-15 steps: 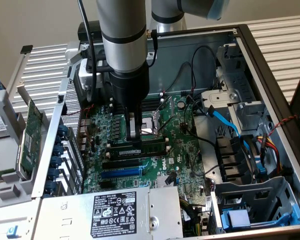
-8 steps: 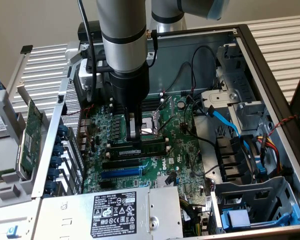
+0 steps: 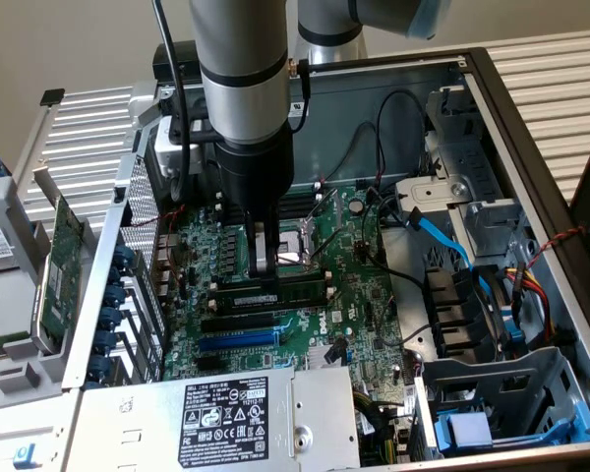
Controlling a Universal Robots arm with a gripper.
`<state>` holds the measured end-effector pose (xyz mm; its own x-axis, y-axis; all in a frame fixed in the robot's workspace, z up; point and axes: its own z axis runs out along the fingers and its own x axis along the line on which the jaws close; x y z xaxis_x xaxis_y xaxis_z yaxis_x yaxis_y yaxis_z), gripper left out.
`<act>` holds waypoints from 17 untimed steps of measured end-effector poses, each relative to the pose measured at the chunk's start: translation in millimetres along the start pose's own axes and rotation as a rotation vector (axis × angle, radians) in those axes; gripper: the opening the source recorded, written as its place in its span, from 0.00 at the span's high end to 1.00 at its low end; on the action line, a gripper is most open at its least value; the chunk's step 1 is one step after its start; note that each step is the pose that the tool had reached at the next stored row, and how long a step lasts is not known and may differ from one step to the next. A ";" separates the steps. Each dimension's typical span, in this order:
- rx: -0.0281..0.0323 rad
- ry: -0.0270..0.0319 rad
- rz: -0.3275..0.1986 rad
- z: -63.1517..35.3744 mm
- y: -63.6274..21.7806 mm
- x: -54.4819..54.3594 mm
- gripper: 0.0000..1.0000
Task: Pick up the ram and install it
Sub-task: 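Press down the ram until it locks into place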
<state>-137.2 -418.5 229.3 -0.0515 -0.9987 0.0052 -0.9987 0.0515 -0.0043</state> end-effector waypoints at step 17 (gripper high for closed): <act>-0.0004 -0.0031 0.000 2.5 0.0 0.5 0.89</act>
<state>-137.2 -419.1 226.7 -0.0515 -0.9987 0.0020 -0.9987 0.0515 -0.0040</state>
